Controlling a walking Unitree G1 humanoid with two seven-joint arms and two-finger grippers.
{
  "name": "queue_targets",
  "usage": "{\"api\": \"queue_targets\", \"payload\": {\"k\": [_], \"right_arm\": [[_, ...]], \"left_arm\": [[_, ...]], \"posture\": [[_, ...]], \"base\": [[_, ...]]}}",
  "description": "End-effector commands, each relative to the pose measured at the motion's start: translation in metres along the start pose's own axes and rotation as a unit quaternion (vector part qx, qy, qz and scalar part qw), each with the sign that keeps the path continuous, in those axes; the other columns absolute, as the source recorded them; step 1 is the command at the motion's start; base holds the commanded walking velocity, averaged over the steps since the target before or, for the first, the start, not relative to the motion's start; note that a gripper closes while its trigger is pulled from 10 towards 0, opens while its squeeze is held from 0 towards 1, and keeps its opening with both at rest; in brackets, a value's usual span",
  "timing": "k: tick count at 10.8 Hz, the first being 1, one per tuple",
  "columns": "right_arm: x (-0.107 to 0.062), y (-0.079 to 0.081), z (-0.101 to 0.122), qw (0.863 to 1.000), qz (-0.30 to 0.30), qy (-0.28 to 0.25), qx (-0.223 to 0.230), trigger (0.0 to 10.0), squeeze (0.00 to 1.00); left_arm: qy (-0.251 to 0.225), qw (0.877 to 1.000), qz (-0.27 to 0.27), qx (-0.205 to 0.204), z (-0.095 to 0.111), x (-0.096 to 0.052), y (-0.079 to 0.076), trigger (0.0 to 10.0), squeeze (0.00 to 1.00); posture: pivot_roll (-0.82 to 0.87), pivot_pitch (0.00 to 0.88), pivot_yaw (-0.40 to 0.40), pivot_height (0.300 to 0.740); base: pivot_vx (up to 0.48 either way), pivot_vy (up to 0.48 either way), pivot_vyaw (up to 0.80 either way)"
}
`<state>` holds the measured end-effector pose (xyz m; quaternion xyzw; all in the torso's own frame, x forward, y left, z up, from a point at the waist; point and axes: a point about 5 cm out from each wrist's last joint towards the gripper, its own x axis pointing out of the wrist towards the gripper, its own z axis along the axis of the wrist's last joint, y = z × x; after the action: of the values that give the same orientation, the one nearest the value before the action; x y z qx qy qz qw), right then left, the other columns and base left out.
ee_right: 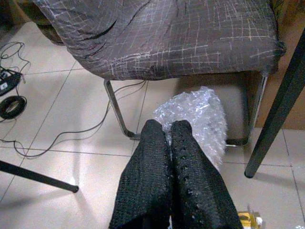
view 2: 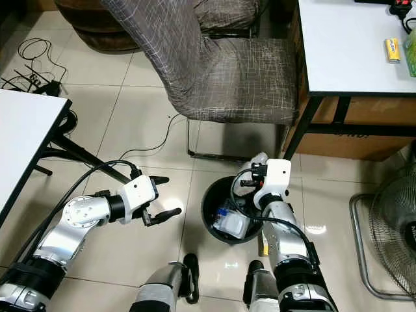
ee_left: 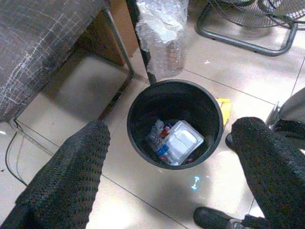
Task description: Picking trash to rubbish bin
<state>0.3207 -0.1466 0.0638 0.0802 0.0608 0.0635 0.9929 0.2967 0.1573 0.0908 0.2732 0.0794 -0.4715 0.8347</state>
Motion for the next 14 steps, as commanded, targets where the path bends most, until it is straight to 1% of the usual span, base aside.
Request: {"api": "queue_targets", "payload": {"k": [1, 10, 14], "right_arm": [[-0.0031, 0.0021, -0.0078, 1.000, 0.004, 0.008, 0.016, 10.0, 1.00], [-0.0055, 0.0023, -0.0111, 1.000, 0.011, 0.005, 0.017, 10.0, 1.00], [-0.0079, -0.0009, -0.0093, 1.000, 0.009, -0.002, 0.015, 10.0, 1.00]], "left_arm": [[0.013, 1.000, -0.006, -0.002, -0.0071, -0.0012, -0.0039, 10.0, 0.47], [0.014, 1.000, -0.009, -0.002, -0.0087, -0.0001, -0.0057, 10.0, 0.48], [0.010, 1.000, -0.011, -0.001, -0.0074, 0.0015, -0.0071, 10.0, 0.47]], "posture": [[0.27, 0.327, 0.121, 0.740], [0.26, 0.330, 0.120, 0.740], [0.25, 0.321, 0.118, 0.740]], "base": [[0.000, 0.000, 0.00], [0.000, 0.000, 0.00], [0.000, 0.000, 0.00]]}}
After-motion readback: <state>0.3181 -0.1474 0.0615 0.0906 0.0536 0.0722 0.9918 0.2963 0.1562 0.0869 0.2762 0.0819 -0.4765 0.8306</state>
